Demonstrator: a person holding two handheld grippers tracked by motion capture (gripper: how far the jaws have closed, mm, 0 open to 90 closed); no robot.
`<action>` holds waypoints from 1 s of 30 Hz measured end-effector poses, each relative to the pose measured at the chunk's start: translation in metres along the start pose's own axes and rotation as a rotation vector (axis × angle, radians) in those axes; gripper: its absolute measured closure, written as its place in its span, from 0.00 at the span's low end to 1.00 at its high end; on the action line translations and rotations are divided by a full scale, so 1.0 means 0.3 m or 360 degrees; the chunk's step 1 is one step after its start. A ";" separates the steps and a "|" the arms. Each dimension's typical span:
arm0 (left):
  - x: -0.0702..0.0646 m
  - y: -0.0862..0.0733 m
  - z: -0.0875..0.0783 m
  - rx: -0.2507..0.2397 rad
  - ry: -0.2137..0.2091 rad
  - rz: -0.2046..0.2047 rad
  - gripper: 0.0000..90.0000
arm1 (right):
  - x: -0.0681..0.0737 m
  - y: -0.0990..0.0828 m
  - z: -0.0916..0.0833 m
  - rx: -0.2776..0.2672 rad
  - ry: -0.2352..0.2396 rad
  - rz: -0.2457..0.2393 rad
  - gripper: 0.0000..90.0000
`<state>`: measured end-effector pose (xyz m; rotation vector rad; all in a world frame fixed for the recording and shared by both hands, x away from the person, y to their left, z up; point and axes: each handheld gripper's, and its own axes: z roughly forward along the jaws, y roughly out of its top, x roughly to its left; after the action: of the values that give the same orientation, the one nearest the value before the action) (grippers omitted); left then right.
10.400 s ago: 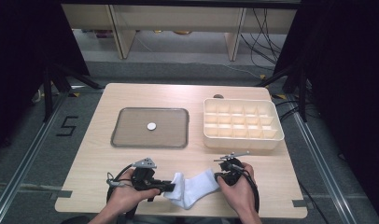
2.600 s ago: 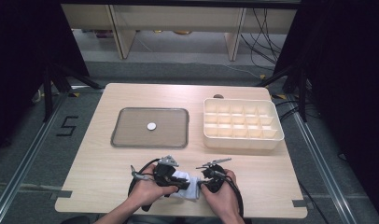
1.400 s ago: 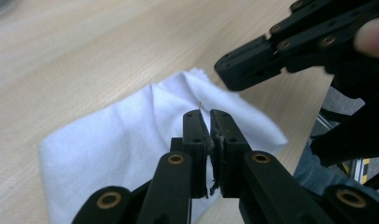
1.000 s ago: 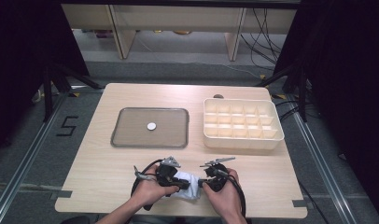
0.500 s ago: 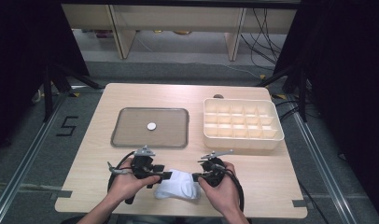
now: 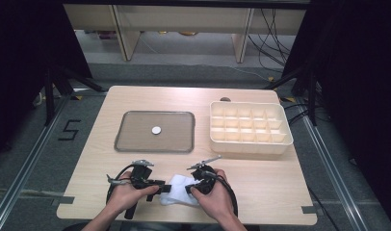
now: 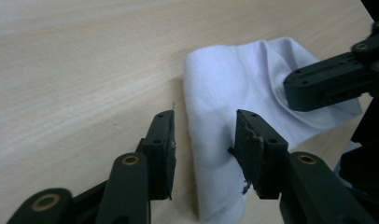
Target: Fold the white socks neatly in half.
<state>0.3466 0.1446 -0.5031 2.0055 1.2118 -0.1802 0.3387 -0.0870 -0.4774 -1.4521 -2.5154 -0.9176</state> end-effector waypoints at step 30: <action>-0.099 0.044 -0.011 -0.0037 -0.0235 -0.0019 0.90 | -0.032 -0.014 0.036 0.0022 0.0024 0.0096 1.00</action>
<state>0.3405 0.1228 -0.4795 1.9297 1.1273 -0.3128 0.3429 -0.0901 -0.4915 -1.5019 -2.4480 -0.8962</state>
